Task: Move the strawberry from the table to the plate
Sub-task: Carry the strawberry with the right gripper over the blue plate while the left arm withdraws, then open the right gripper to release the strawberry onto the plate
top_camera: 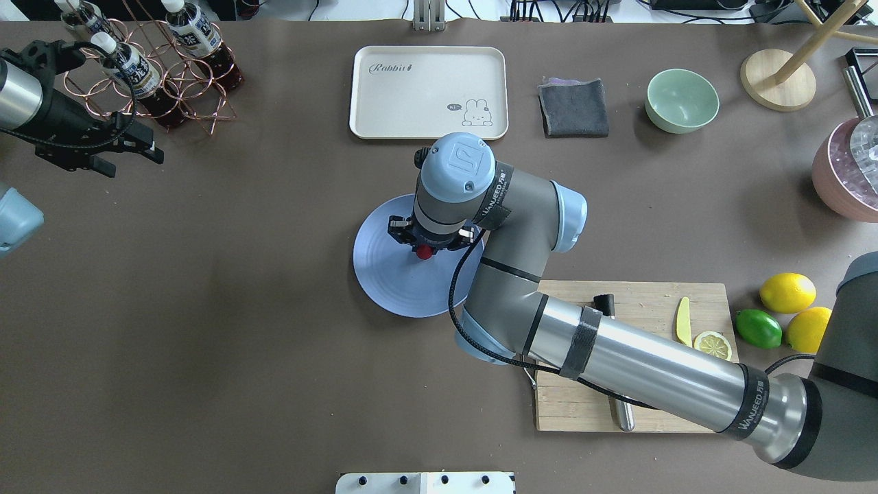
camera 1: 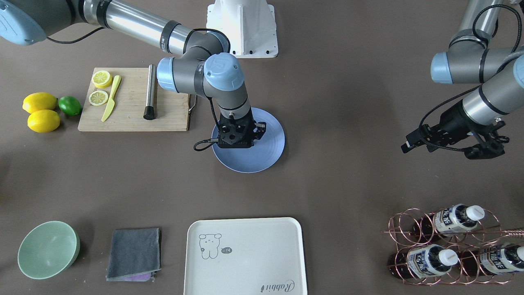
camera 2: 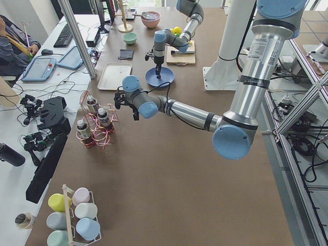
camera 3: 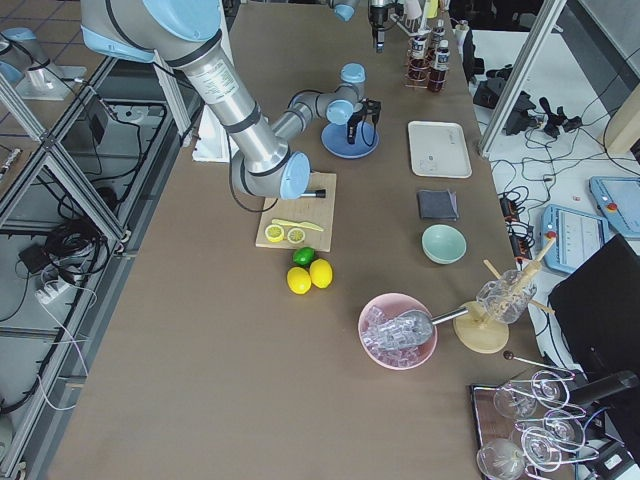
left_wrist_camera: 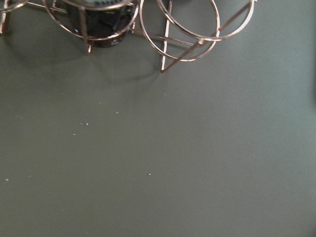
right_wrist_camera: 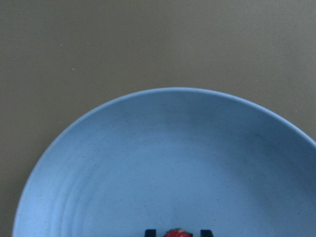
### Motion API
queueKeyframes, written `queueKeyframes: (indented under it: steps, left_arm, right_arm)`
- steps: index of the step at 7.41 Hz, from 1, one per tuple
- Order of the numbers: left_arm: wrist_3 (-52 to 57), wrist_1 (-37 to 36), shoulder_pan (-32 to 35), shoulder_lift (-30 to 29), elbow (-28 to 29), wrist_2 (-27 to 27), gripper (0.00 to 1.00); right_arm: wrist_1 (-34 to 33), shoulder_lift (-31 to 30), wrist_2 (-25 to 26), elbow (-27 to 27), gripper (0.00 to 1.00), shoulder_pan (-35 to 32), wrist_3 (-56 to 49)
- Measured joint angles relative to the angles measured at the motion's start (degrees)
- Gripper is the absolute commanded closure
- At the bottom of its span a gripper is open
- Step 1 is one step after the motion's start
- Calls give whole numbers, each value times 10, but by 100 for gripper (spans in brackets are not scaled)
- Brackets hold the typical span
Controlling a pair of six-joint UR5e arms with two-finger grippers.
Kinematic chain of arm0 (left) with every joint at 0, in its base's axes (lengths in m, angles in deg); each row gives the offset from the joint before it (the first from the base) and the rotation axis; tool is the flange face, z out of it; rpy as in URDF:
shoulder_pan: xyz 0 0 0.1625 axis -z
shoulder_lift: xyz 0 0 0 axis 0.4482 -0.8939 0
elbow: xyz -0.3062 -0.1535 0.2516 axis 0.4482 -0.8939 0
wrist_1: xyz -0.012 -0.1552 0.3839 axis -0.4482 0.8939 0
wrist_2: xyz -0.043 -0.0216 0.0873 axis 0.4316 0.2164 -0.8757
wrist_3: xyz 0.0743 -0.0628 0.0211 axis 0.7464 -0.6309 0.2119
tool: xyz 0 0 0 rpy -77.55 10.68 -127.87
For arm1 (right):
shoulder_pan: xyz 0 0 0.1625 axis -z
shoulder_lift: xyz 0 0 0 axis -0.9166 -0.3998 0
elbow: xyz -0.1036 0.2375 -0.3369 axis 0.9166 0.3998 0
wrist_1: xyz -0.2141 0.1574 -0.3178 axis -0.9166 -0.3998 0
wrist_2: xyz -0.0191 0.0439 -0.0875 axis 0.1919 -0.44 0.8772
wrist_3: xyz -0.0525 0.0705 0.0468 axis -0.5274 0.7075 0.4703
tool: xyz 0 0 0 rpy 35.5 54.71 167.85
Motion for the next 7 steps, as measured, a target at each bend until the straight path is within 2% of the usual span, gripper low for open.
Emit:
queueKeyframes:
  steps: [1, 4, 5, 7]
  left_arm:
    - [1, 0, 1, 1, 0, 1, 3]
    - [2, 0, 2, 7, -1, 0, 3]
    - [2, 0, 4, 8, -1, 1, 3]
    - [37, -22, 21, 9, -5, 1, 3]
  right_arm:
    - [1, 1, 0, -1, 1, 4, 1]
    - [-1, 0, 0, -6, 0, -2, -3]
    - [-21, -2, -10, -26, 0, -16, -6]
    - [-104, -42, -52, -126, 0, -69, -54]
